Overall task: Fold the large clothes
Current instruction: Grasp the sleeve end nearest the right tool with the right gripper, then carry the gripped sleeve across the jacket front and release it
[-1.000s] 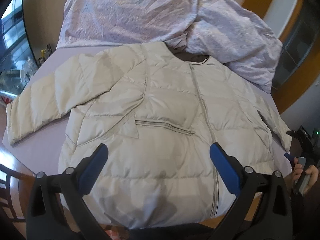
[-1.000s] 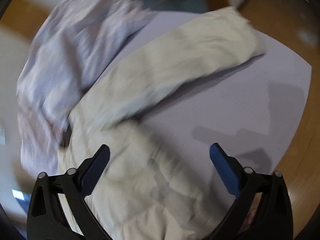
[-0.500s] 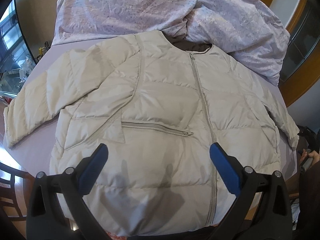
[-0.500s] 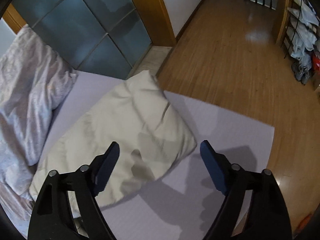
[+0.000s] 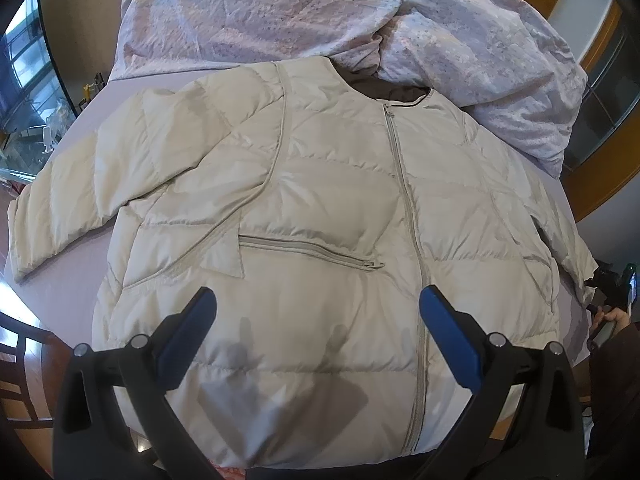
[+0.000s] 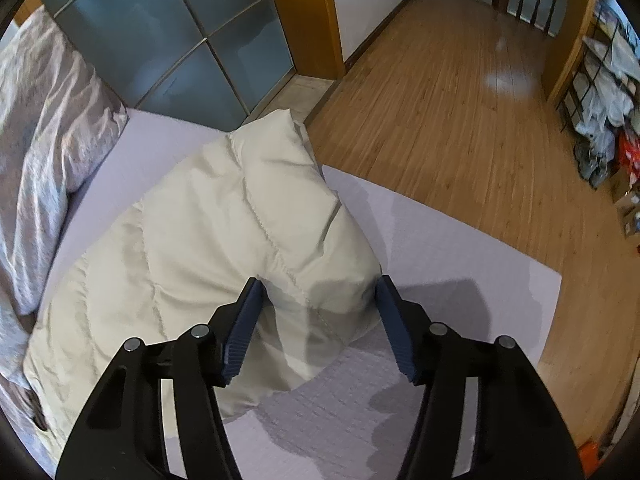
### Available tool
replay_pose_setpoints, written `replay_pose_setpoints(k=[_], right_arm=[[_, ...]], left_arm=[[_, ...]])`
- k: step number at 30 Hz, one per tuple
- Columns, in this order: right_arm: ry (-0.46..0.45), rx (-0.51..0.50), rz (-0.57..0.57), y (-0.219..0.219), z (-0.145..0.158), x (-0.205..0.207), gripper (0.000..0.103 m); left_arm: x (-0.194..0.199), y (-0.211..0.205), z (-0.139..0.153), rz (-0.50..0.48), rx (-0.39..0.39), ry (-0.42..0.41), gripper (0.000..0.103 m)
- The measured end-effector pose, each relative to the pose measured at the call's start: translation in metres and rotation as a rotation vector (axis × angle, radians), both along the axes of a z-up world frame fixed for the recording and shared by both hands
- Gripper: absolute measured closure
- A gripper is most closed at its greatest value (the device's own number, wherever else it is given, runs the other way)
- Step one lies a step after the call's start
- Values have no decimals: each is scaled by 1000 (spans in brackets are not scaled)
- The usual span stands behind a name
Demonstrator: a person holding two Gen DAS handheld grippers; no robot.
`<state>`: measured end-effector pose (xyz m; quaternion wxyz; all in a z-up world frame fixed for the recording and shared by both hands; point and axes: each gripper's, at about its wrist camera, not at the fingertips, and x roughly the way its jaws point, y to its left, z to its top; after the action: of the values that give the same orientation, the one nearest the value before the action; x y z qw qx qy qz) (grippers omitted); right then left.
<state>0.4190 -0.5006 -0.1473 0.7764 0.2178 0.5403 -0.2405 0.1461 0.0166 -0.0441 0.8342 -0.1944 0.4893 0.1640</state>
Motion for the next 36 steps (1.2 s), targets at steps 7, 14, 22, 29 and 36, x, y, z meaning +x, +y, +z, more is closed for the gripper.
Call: replay_pose_setpoints(k=[7,14,22,29,36], right_arm=[[-20,11,78,11,2,4,81],[-67,25,94,20,17,0,84],[-173,3,220,75,64,6,84],[-234,20,407,163,100,22,84],[-259,90,612,262,120,28,85]], left_arm=[[-2,-1,-1,3,-8,-3,2],[-15,14,-4,32,-22,3,2],[-19,43,-2,22,-25,-11,2],[-22,63,0,20,-49,-39,2],[-33,81,-1,52,-69,-52,2]])
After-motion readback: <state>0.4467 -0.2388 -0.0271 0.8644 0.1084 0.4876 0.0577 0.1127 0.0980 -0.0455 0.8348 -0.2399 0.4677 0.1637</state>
